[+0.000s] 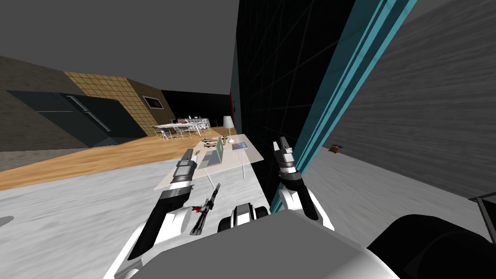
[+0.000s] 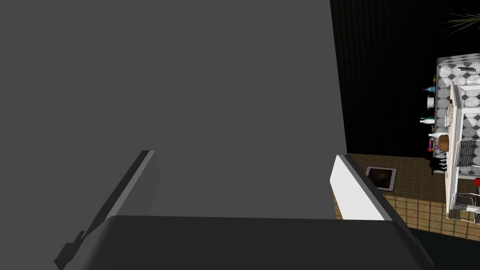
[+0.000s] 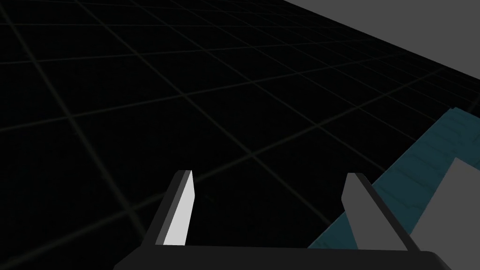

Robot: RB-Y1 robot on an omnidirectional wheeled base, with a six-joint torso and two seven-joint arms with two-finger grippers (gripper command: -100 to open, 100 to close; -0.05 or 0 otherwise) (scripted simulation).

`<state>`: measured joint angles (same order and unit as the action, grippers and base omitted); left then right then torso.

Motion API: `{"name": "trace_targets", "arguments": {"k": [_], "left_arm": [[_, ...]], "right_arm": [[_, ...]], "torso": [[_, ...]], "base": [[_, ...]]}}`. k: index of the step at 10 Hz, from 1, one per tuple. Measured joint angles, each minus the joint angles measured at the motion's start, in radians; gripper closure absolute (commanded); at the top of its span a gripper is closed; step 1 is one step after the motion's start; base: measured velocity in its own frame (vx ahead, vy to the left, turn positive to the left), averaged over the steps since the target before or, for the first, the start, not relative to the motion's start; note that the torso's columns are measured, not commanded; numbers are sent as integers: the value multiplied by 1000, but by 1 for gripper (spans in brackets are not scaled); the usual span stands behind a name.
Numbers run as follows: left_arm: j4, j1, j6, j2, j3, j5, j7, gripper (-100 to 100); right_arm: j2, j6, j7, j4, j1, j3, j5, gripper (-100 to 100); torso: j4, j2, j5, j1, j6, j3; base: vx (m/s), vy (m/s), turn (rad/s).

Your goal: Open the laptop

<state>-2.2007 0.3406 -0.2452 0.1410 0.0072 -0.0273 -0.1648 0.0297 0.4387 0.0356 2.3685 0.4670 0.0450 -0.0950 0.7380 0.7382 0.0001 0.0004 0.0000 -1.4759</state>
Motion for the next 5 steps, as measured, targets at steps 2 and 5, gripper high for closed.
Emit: {"name": "trace_targets", "arguments": {"k": [2, 5], "left_arm": [[12, -16, 47, 4, 6, -5, -3, -100], [24, -33, 117, 8, 10, -13, -10, -100]], "right_arm": [[0, 0, 0, 0, 0, 0, 0, 0], [0, 0, 0, 0, 0, 0, 0, 0]], "torso": [[0, 0, 0, 0, 0, 0], [0, 0, 0, -1, 0, 0]], "base": [[56, -28, -9], [51, -31, -10]]}}
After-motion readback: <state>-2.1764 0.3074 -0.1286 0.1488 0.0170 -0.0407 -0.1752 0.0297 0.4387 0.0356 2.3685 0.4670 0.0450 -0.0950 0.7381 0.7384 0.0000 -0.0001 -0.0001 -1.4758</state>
